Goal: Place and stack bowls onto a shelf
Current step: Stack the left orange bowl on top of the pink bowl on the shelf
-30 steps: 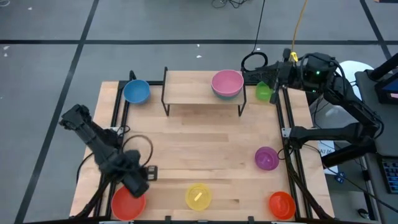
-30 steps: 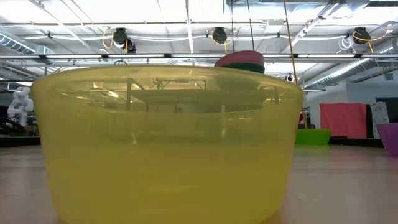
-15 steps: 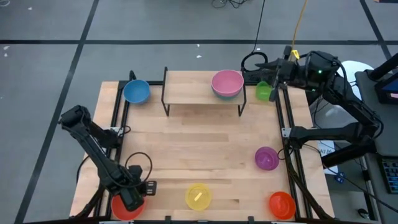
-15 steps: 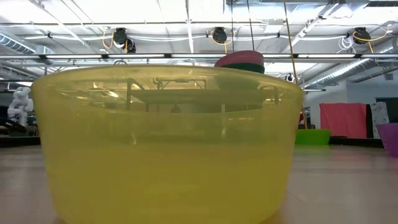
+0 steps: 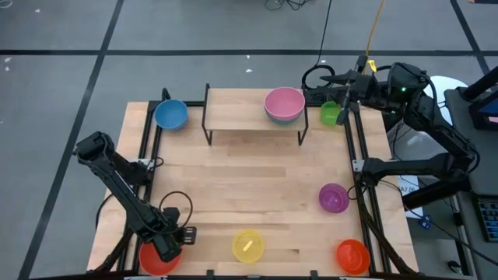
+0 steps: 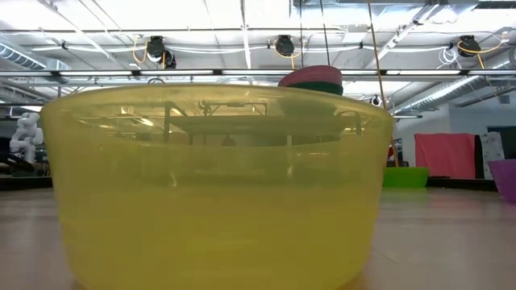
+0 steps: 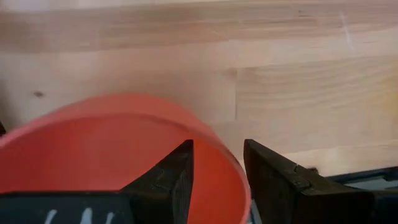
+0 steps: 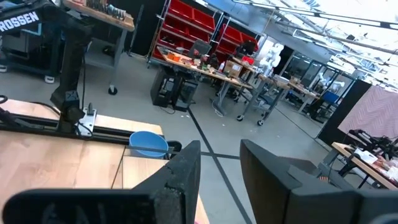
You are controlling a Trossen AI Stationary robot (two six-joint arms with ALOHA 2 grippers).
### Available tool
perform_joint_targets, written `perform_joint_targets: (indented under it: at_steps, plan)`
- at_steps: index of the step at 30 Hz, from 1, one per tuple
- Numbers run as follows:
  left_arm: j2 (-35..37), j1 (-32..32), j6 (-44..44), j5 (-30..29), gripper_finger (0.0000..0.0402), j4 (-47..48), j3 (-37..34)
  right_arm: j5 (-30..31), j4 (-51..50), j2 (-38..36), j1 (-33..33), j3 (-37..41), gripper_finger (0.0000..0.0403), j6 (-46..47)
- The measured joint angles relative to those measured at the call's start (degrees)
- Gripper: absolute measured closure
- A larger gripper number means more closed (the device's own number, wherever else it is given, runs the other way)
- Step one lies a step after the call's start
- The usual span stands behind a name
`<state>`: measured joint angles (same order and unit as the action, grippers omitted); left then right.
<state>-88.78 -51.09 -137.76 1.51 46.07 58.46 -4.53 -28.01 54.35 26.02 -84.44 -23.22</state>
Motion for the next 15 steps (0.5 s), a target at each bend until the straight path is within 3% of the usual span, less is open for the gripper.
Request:
perform_joint_targets:
  at_steps: [10, 15]
  plan:
    - [-6.5, 0.0, 7.8, -0.2, 0.0259, -3.6, -0.1, 0.0, 0.0, 0.0, 0.0, 0.0, 0.0298, -0.4]
    - [-7.1, 0.3, 8.5, 0.6, 0.0318, -4.7, 0.0, 0.0, 0.0, 0.0, 0.0, 0.0, 0.0298, -0.4]
